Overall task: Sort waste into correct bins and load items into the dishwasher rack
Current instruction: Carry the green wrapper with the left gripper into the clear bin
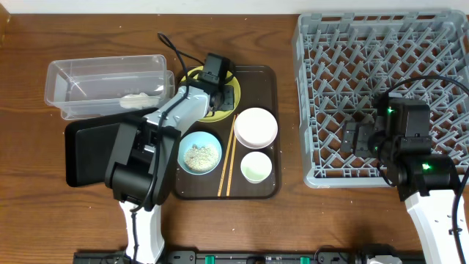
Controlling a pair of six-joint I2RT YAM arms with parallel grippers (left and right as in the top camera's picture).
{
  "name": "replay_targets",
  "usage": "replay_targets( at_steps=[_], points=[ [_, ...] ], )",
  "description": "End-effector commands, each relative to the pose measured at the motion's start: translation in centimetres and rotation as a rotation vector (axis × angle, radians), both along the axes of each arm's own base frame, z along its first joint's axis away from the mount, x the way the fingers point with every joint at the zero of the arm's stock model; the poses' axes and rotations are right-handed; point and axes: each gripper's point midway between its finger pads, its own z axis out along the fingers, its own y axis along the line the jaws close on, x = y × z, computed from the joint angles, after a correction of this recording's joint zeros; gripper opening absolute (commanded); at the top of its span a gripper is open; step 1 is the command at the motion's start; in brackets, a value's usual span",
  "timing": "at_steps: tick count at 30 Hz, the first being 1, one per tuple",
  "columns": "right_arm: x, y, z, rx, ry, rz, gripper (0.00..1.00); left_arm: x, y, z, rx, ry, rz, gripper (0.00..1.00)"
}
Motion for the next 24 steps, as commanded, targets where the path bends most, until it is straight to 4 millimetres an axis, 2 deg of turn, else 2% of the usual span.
replay_targets(
  at_steps=[1,7,10,12,14,17,21,24],
  points=[
    [0.3,-0.6,0.9,-0.011,-0.022,-0.012,0.99,0.6,1.7,3.4,-0.006,-0.058,0.038,0.06],
    [0.3,-0.6,0.9,-0.011,-0.022,-0.011,0.99,1.1,6.3,10.9,-0.036,-0.175,0.134,0.06],
    [0.3,-0.6,0.9,-0.012,-0.022,-0.012,0.99,1.0,9.9,14.3,-0.038,-0.235,0.21,0.06],
    [0.3,-0.6,0.9,-0.012,-0.022,-0.012,0.99,0.7,12.9,15.7,-0.01,-0.259,0.279,0.06],
    [0.3,-0.6,0.9,-0.012,-0.022,-0.012,0.99,0.3,15.9,16.1,0.022,-0.263,0.353,0.06],
    [0.3,-0.6,0.9,-0.012,-0.023,-0.012,0.99,-0.1,19.2,15.4,0.037,-0.234,0.429,0.07],
    [0.3,-0.6,0.9,-0.011,-0.023,-0.012,0.99,-0.5,22.4,13.8,0.004,-0.189,0.577,0.1],
    [0.3,-0.6,0.9,-0.011,-0.023,-0.012,0.99,-0.6,23.9,12.2,-0.006,-0.155,0.643,0.13]
  ],
)
